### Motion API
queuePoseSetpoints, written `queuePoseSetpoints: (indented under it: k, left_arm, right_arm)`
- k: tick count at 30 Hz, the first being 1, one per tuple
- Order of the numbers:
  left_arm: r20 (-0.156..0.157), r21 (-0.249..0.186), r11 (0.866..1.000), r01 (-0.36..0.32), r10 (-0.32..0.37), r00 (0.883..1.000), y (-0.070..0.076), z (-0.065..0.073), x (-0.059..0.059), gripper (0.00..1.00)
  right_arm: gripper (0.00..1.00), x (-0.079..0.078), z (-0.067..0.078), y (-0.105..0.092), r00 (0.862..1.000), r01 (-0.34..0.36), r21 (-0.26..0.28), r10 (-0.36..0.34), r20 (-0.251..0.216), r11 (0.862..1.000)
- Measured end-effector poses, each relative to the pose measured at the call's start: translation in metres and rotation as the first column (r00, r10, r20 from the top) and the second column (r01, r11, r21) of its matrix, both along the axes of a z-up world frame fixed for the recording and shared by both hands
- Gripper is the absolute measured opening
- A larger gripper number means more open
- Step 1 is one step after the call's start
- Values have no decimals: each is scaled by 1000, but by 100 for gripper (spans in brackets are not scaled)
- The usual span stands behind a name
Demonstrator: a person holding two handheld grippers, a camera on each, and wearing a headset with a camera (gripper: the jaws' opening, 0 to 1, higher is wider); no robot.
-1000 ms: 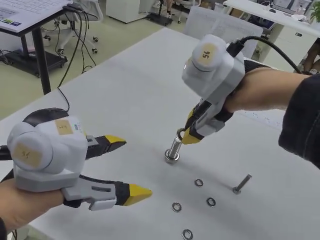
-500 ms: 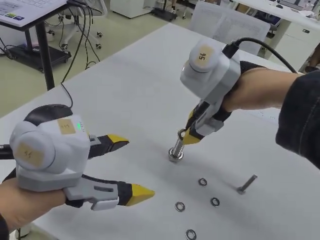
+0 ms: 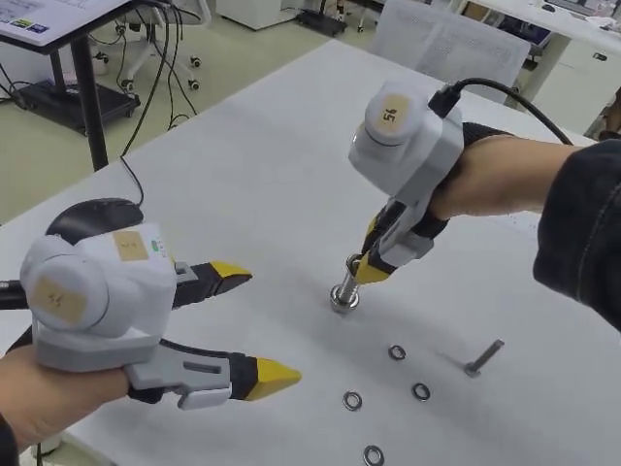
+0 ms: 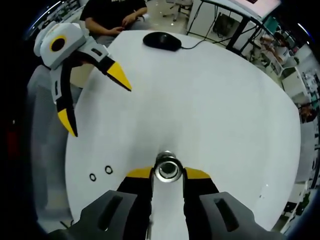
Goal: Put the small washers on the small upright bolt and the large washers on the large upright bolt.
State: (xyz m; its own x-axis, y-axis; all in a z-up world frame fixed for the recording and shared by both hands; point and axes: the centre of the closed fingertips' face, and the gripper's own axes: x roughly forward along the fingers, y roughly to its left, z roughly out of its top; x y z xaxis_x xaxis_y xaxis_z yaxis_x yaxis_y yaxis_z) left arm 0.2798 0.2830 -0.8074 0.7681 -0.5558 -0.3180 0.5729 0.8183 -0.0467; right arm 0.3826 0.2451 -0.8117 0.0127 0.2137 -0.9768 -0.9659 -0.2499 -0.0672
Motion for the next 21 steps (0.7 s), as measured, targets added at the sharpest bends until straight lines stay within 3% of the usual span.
queuePoseSetpoints:
  k: [21]
  left_arm:
    - [-4,-6,1000,-10,10,1000,0,-2,1,69]
  right_arm:
    - [24,3,-13,1,1000,-2,-24,2,-14,1000]
